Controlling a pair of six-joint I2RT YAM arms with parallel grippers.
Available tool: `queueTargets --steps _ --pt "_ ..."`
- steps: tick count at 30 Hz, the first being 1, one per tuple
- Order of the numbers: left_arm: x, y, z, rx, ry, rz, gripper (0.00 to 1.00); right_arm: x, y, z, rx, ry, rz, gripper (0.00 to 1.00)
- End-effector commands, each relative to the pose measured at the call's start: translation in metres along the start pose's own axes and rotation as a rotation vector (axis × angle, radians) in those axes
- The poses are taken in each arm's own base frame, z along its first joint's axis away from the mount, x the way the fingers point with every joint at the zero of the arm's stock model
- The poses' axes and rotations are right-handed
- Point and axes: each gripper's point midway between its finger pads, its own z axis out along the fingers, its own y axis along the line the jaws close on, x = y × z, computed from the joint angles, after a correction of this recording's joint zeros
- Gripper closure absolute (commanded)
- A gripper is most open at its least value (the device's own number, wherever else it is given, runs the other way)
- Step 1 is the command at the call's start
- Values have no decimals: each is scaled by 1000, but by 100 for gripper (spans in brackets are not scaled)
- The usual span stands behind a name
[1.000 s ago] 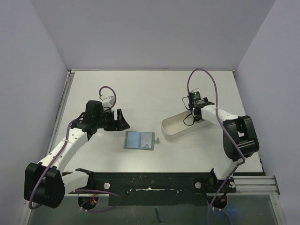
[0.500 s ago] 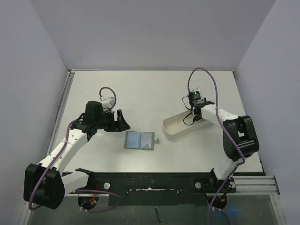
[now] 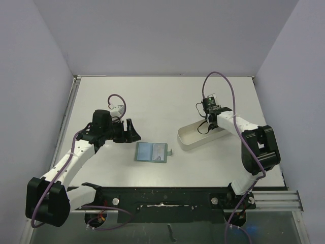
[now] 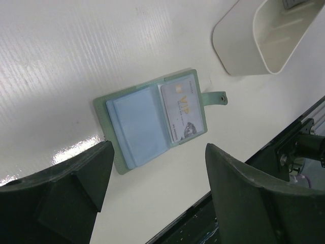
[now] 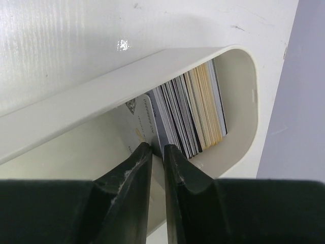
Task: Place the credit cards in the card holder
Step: Pick up the credit card from the storage box.
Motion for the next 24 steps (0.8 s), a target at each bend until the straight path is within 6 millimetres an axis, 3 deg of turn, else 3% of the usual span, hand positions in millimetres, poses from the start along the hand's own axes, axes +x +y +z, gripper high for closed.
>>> queueTargets --steps 1,5,12,18,24 --pt "-10 -1 1 9 -35 22 29 -20 -15 -23 7 -55 48 87" --pt "-6 13 5 -63 -16 -27 34 -23 -7 -31 -57 -83 56 99" --pt "2 26 10 -131 9 -106 38 -25 -6 -50 -108 -109 69 100" --pt "24 33 19 -147 70 -228 42 -36 -5 -83 -162 -160 103 100" --pt "31 36 26 -143 72 -287 45 -51 7 -126 -230 -259 164 100"
